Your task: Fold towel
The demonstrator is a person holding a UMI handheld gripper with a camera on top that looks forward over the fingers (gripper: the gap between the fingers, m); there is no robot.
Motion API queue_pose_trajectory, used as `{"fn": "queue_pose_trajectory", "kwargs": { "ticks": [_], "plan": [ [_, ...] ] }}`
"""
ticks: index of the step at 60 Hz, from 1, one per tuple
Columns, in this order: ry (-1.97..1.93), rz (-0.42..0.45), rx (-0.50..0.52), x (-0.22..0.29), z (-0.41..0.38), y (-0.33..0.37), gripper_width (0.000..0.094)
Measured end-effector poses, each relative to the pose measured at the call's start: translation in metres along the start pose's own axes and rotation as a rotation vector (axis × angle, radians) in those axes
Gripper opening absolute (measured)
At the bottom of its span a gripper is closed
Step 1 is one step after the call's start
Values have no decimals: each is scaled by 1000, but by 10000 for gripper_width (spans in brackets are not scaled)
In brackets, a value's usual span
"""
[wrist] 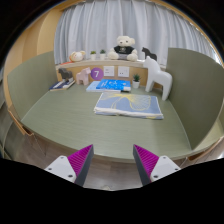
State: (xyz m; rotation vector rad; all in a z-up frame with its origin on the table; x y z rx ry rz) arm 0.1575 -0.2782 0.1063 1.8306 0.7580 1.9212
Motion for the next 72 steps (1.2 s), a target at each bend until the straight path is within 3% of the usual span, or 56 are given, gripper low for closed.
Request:
{"fn": "queue_pose_trajectory", "kwargs": {
  "ticks": [21,29,37,42,49,51,65,72],
  "plan": [
    [-51,20,11,114,-68,-202,801],
    [-39,1,-21,143,-73,-267,753],
    [-12,-46,-89,147,-58,-309,626],
    [-19,-100,-110,133,-51,-320,392],
    [-9,-84,-138,134,-42,-317,183],
    [15,-87,-155,134,-37,-318,74],
    [25,-134,-73,143,-33,-309,42],
    [14,-18,-105,198,5,-261,42]
  ]
}}
Point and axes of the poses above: the point between the fingertips, and its own axes, seen from behind it with the camera up: z to the right, x up, y backward, against the way the camera looks, the point moved 4 cm from there along y, backward, against the way the camera looks, and after that the axes turned 3 degrees about z, right-handed, at the moved point
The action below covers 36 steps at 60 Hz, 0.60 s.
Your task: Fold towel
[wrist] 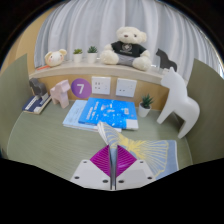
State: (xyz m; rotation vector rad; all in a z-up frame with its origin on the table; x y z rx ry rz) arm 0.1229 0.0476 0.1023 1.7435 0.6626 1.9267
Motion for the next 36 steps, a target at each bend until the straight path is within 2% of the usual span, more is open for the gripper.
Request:
{"fn": "queue_pose_trajectory", "kwargs": {
  "ticks": [8,13,15,19,24,29,36],
  "plan": [
    [47,56,-104,34,92,39,41],
    [52,44,-124,22,146,38,63],
    [40,19,-127,10,164,35,120],
    [44,-10,-162,-13,198,27,356],
    [26,-36,-189,-34,224,23,394],
    [-8,-22,-147,-41,222,29,532],
    [-26,36,-95,-24,209,55,684]
  ]
}}
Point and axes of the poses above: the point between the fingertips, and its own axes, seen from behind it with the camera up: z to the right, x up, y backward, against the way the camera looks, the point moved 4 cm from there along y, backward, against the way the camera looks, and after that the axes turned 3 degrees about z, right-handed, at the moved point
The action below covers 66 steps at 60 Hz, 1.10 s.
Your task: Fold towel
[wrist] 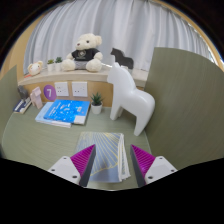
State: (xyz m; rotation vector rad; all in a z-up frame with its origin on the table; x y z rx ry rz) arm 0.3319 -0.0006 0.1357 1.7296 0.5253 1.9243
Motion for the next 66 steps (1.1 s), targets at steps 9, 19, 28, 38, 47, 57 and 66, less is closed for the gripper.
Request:
{"fn": "queue_pose_trajectory", "kwargs": {
  "ticks": [9,19,28,38,47,57,66],
  "plan": [
    [-11,96,39,40,-23,57,798],
    [-14,185,87,63,-56,133,798],
    [-18,216,106,46,-83,191,798],
    [-50,220,157,9,-115,244,800],
    [-52,203,172,-22,-131,279,799],
    [-35,188,179,-39,-140,297,797],
    [-20,196,174,-46,-144,308,799]
  ]
}}
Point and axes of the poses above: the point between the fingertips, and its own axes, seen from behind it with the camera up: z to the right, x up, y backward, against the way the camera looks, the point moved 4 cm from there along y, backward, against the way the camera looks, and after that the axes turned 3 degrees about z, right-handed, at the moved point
